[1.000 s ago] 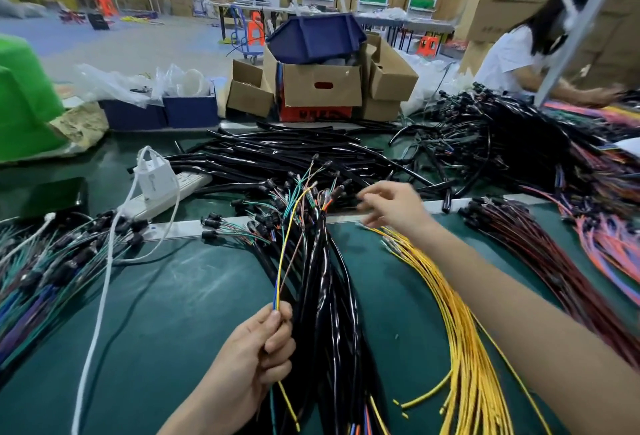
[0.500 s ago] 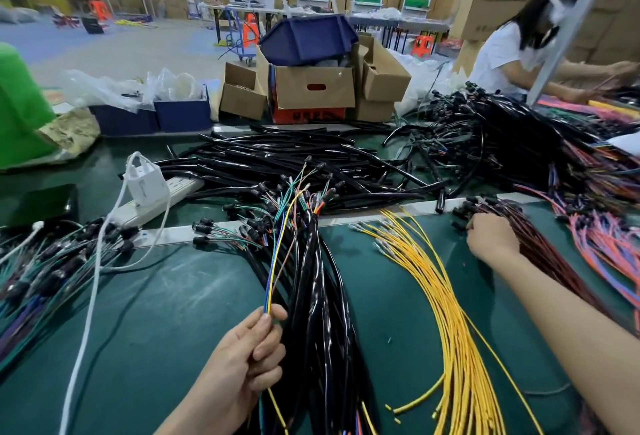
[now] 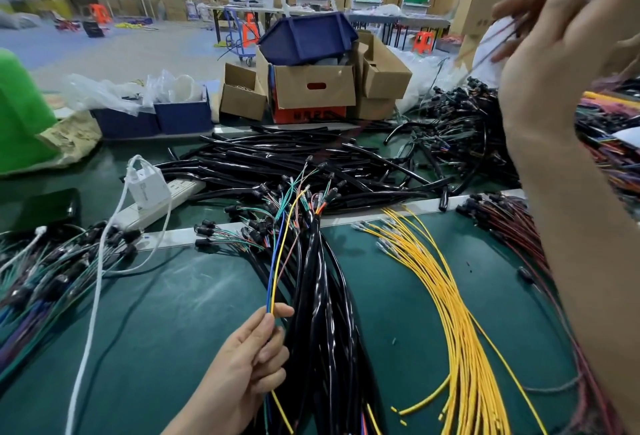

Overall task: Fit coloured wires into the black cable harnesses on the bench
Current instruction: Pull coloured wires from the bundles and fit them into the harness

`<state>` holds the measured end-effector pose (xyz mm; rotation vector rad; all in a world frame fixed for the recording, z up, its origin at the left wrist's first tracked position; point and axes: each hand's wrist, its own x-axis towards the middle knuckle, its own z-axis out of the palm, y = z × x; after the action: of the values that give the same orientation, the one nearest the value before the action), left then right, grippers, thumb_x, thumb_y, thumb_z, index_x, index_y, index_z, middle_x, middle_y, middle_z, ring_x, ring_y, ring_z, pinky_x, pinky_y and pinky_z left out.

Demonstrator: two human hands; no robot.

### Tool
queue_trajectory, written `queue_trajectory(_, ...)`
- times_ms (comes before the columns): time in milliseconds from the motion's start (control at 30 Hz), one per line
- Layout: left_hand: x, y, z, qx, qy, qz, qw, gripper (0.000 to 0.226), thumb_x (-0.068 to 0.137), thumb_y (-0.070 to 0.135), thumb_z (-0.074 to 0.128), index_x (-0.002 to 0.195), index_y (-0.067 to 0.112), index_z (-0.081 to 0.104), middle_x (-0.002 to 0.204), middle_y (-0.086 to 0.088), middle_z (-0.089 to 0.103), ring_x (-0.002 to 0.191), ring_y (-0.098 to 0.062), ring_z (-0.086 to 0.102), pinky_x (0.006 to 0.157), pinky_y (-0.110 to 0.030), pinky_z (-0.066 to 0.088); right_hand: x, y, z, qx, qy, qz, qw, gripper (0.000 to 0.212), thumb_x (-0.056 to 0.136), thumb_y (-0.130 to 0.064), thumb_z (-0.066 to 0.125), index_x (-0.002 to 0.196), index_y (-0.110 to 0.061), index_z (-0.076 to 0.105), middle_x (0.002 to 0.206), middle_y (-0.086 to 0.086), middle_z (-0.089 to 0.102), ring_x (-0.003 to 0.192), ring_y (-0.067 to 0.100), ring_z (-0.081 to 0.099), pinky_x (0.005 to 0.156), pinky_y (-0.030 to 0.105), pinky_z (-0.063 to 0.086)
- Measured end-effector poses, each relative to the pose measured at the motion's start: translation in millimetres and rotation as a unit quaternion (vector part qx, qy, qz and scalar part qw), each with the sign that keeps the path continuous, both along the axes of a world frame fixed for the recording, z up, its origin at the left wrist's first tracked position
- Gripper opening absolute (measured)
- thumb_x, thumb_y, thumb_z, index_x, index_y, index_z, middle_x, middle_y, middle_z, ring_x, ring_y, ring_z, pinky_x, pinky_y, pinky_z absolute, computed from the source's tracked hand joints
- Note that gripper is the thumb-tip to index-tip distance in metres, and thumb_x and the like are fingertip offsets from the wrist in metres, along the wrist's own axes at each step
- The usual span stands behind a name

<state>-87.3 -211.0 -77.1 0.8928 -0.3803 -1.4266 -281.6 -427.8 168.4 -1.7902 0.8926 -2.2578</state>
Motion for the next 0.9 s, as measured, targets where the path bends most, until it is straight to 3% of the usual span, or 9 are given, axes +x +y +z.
queue_trajectory(100, -1, -1, 0, -0.004, 0.009, 0.002, 1.0, 0.021, 0.081, 0.015, 0.052, 0.093, -0.001, 0.059, 0.05, -0.004, 0.037, 0.033, -0.005, 0.026, 0.028, -0.013, 0.027, 14, 13, -7, 0.099, -0.165, 0.176, 0.965, 0.021, 0.102, -0.019, 0.036, 0.111, -0.002, 0.045, 0.091, 0.015, 0.07, 0.077, 0.021, 0.069, 0.075, 0.036, 0.056)
queue_trajectory(200, -3, -1, 1, 0.001, -0.006, 0.001, 1.0, 0.02, 0.079, 0.016, 0.051, 0.091, 0.001, 0.057, 0.059, -0.013, 0.056, 0.035, -0.01, 0.04, 0.033, -0.021, 0.04, 33, 30, -25, 0.244, -0.243, 0.369, 0.863, 0.007, 0.103, -0.013, 0.034, 0.104, -0.01, 0.04, 0.079, 0.016, 0.072, 0.067, 0.022, 0.07, 0.059, 0.027, 0.055)
queue_trajectory(300, -1, 1, 2, 0.024, -0.008, -0.019, 0.999, 0.017, 0.079, 0.02, 0.053, 0.085, 0.006, 0.061, 0.086, -0.02, 0.071, 0.049, -0.019, 0.062, 0.044, -0.03, 0.053, 51, 42, -57, 0.42, -0.173, 0.434, 0.778, 0.011, 0.103, -0.011, 0.032, 0.1, -0.008, 0.042, 0.067, 0.012, 0.071, 0.058, 0.017, 0.069, 0.048, 0.021, 0.052)
queue_trajectory(400, 2, 2, 3, 0.025, -0.002, -0.049, 0.998, 0.021, 0.081, 0.022, 0.053, 0.092, 0.005, 0.06, 0.107, -0.021, 0.069, 0.07, -0.03, 0.071, 0.053, -0.033, 0.057, 68, 49, -96, 0.525, -0.072, 0.436, 0.728, 0.01, 0.103, -0.009, 0.034, 0.099, -0.005, 0.043, 0.062, 0.012, 0.069, 0.052, 0.016, 0.067, 0.046, 0.021, 0.052)
queue_trajectory(533, 2, 2, 1, 0.026, -0.001, -0.06, 0.998, 0.033, 0.081, 0.021, 0.052, 0.106, 0.002, 0.061, 0.11, -0.023, 0.068, 0.078, -0.038, 0.071, 0.056, -0.036, 0.058, 85, 47, -141, 0.564, -0.005, 0.394, 0.725, 0.011, 0.103, -0.01, 0.034, 0.095, -0.009, 0.04, 0.067, 0.015, 0.065, 0.051, 0.015, 0.066, 0.044, 0.022, 0.052)
queue_trajectory(667, 1, 1, -1, 0.018, -0.009, -0.062, 0.998, 0.037, 0.08, 0.019, 0.052, 0.112, 0.005, 0.064, 0.111, -0.021, 0.068, 0.085, -0.034, 0.071, 0.059, -0.031, 0.058, 91, 40, -157, 0.576, -0.001, 0.387, 0.72, 0.009, 0.103, -0.011, 0.035, 0.096, -0.01, 0.041, 0.064, 0.013, 0.067, 0.054, 0.017, 0.065, 0.048, 0.024, 0.054)
queue_trajectory(800, -2, 2, -2, -0.004, -0.033, -0.044, 0.998, 0.039, 0.081, 0.017, 0.053, 0.118, 0.007, 0.061, 0.113, -0.015, 0.069, 0.063, -0.016, 0.067, 0.049, -0.021, 0.053, 96, 36, -155, 0.545, -0.015, 0.412, 0.73, 0.008, 0.097, -0.005, 0.048, 0.089, -0.008, 0.046, 0.072, 0.014, 0.064, 0.06, 0.017, 0.064, 0.053, 0.024, 0.055)
queue_trajectory(900, -4, 1, -2, -0.015, -0.04, -0.031, 0.999, 0.038, 0.081, 0.012, 0.052, 0.116, 0.003, 0.06, 0.104, -0.018, 0.07, 0.049, -0.012, 0.055, 0.042, -0.019, 0.046, 103, 35, -154, 0.52, 0.003, 0.427, 0.739, 0.015, 0.097, -0.002, 0.047, 0.084, -0.007, 0.05, 0.069, 0.011, 0.063, 0.057, 0.014, 0.063, 0.053, 0.022, 0.055)
